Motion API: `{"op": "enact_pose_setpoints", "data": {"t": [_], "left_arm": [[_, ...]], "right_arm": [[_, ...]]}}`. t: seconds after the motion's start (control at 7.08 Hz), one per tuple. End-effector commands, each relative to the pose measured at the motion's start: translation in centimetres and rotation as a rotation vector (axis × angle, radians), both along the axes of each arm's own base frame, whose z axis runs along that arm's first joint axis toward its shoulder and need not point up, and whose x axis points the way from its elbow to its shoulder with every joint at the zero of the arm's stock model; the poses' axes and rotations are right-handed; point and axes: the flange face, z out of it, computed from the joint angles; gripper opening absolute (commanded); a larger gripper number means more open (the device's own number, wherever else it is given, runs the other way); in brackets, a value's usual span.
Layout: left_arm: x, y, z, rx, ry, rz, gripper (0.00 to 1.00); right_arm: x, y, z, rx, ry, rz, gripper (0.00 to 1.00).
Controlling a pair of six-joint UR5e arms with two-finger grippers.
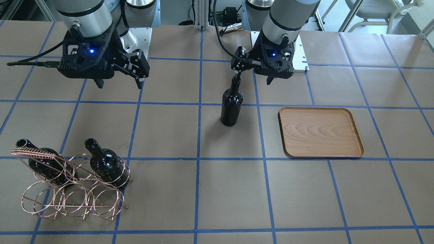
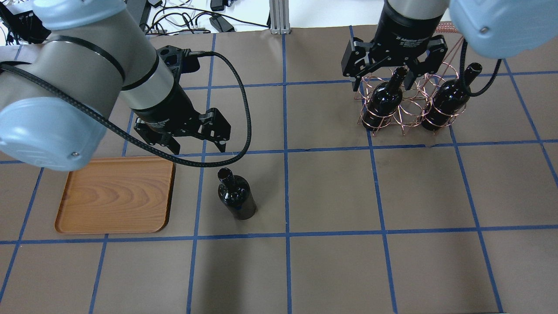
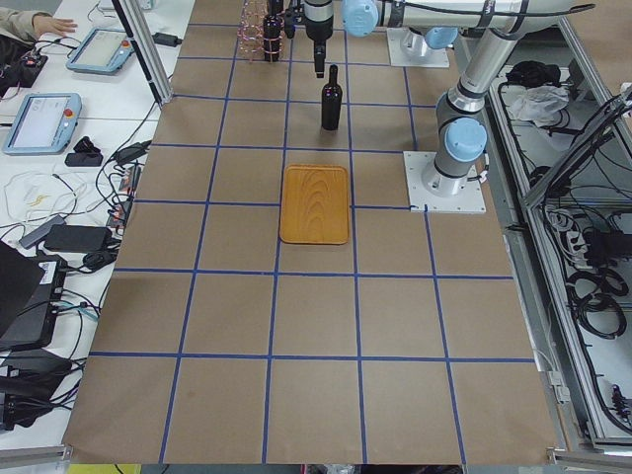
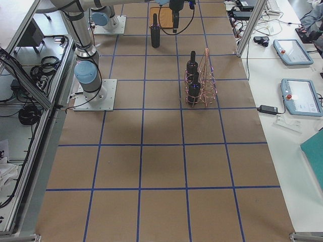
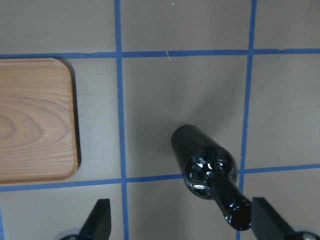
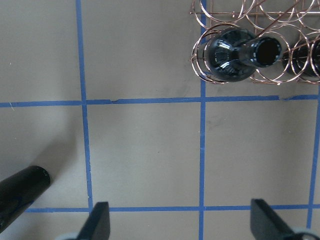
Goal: Take wine from basket and place on tray
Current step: 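Lower the left gripper onto the bottle neck and close it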
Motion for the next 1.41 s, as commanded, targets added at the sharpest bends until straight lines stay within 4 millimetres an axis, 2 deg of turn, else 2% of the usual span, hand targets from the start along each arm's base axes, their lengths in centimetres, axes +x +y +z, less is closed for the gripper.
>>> {"op": "enact_pose_setpoints", "data": {"t": [0.0, 0.14, 0.42, 0.71, 0.85, 0.99, 1.13, 1.27], "left_arm": [[-2.5, 1.2, -2.7, 0.015, -0.007, -0.016, 0.98], [-2.8, 1.5, -3.7, 0.018, -0.030, -0.026, 0.98], [-3.6, 1.7, -4.8, 0.039, -0.038, -0.044, 0.90], [-3.6, 1.8, -5.9, 0.057, -0.061, -0.050, 0.89], [-3.6, 1.8, -6.0, 0.062, -0.062, -0.050, 0.74], [-3.7, 1.8, -6.3, 0.067, -0.061, -0.050, 0.67], [-3.7, 1.7, -6.3, 0.067, -0.061, -0.049, 0.43], [-3.8, 1.7, -6.3, 0.068, -0.062, -0.050, 0.31]], "right_arm": [[-0.9, 0.4, 0.9, -0.018, 0.006, 0.000, 1.00], [-0.9, 0.8, 1.6, -0.039, 0.001, 0.002, 1.00], [-0.9, 1.1, 1.3, -0.037, 0.001, 0.002, 1.00], [-0.8, 1.2, 0.9, -0.029, 0.000, 0.033, 1.00], [-0.9, 1.2, 0.9, -0.029, 0.000, 0.031, 1.00], [-1.0, 1.1, 0.9, -0.029, 0.000, 0.030, 1.00], [-0.8, 1.2, 0.9, -0.028, -0.006, 0.031, 1.00], [-0.9, 1.2, 1.0, -0.032, 0.002, 0.031, 1.00]]}}
